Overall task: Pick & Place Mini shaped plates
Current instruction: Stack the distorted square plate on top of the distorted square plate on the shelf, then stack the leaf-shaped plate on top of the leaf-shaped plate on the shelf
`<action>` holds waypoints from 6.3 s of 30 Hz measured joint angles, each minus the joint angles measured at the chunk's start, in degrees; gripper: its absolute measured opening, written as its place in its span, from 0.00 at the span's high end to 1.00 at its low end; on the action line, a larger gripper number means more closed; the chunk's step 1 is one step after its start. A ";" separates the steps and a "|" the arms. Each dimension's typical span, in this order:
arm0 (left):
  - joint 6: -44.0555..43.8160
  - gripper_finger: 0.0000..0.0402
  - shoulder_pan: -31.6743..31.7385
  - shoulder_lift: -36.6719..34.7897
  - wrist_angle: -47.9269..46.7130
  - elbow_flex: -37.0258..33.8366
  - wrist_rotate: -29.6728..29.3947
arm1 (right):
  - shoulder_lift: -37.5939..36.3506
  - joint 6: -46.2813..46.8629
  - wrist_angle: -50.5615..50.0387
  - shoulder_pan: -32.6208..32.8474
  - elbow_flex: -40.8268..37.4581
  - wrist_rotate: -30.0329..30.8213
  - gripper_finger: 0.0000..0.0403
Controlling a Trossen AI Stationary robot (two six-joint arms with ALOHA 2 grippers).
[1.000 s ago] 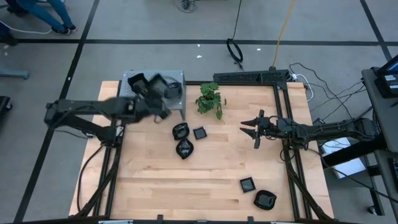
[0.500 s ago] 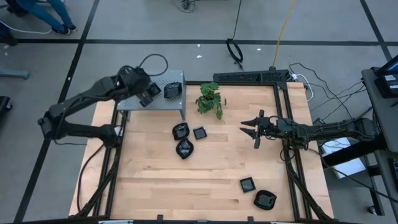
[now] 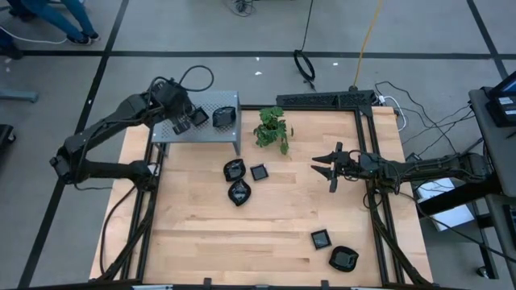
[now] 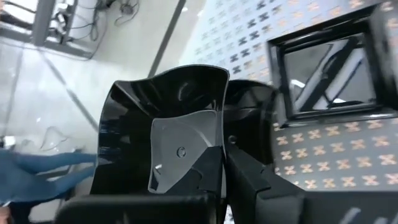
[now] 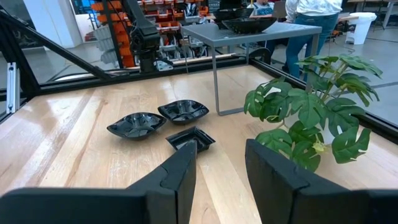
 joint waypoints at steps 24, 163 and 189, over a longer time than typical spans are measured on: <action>-3.96 0.73 -0.21 0.02 0.20 -0.02 2.58 | 0.00 0.02 0.00 0.00 -0.02 -0.02 0.68; -39.27 0.99 -61.30 37.47 27.61 3.28 0.95 | 2.74 1.83 -0.56 -0.02 -0.01 0.15 0.68; -25.18 0.99 -28.70 15.98 24.94 5.31 -5.85 | 2.93 1.29 -0.04 -0.02 -0.02 0.05 0.68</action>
